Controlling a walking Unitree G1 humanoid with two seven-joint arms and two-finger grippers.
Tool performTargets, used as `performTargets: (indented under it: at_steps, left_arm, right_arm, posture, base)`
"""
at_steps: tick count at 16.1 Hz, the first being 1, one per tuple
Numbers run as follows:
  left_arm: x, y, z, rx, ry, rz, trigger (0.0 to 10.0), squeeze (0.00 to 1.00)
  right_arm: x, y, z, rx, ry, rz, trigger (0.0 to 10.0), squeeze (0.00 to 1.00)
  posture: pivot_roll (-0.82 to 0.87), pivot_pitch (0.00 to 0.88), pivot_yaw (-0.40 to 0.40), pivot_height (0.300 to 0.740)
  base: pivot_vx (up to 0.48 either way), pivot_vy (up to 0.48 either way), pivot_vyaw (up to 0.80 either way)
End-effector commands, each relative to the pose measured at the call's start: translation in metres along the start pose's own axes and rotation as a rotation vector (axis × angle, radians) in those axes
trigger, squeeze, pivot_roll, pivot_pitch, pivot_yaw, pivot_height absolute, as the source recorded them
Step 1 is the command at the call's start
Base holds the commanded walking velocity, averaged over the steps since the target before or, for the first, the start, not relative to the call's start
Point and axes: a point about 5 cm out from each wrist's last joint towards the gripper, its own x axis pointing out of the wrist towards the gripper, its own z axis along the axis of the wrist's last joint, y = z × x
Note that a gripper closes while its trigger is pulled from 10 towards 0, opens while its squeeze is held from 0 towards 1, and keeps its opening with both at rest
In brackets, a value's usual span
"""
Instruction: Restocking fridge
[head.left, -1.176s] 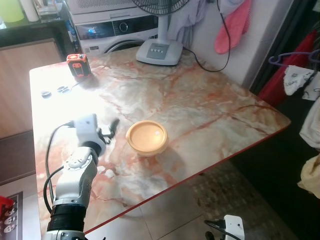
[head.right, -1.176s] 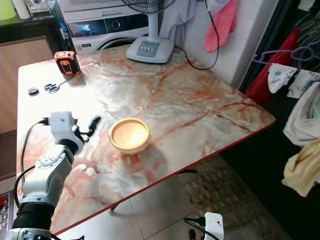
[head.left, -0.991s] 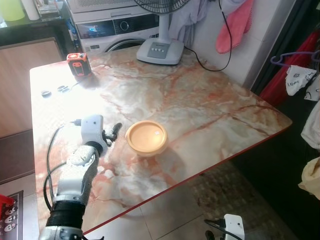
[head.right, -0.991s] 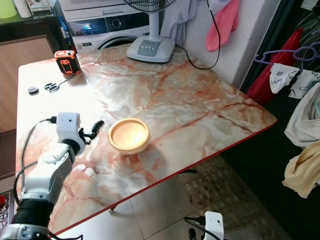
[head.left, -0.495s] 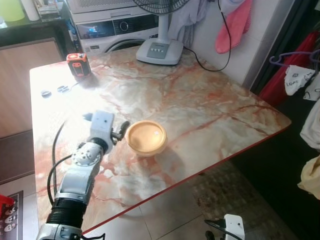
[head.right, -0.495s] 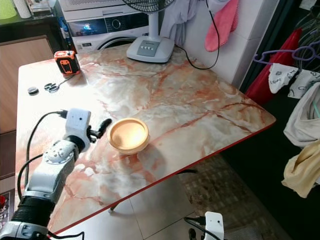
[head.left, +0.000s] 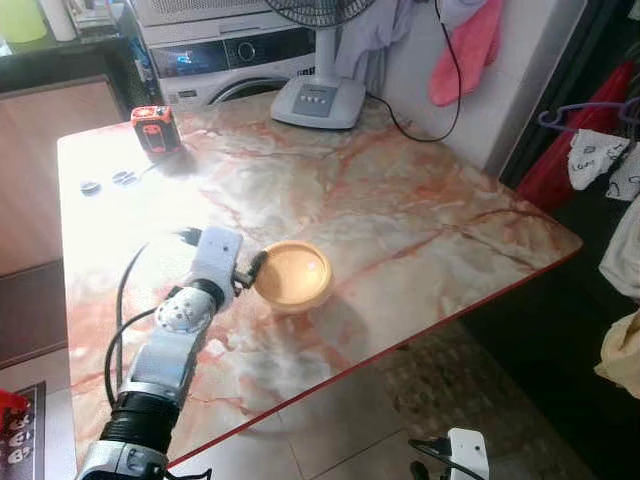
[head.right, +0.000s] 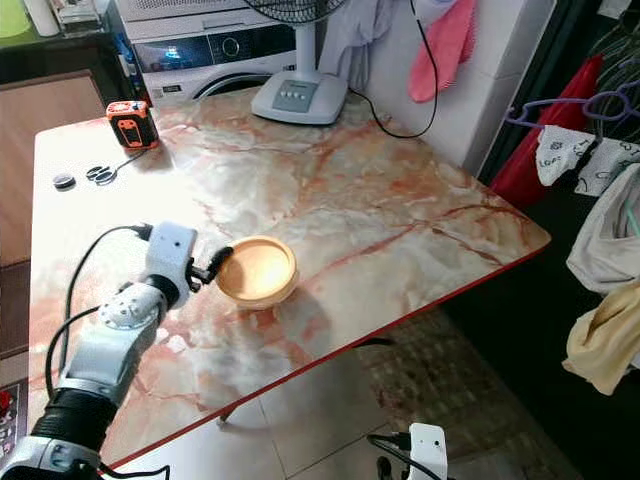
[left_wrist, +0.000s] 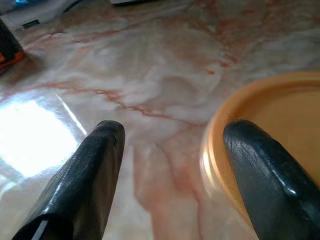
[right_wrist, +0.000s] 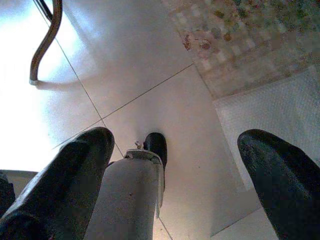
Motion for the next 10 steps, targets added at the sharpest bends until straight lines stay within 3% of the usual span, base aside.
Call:
performTargets:
  at_steps: [1,10]
  left_arm:
    - [-0.001,-0.005,-0.002,0.006,0.010,-0.023,10.0,0.00]
    - [-0.006,-0.027,-0.007,0.022,0.070,-0.169,10.0,0.00]
  right_arm:
    - [0.000,-0.001,-0.002,-0.005,0.011,-0.001,10.0,0.00]
    - [0.000,0.000,-0.001,-0.007,0.011,0.000,10.0,0.00]
  posture:
    - [-0.11,0.040,-0.031,0.740]
    - [-0.11,0.035,-0.034,0.740]
  base:
    - [0.000,0.000,0.00]
    - [0.000,0.000,0.00]
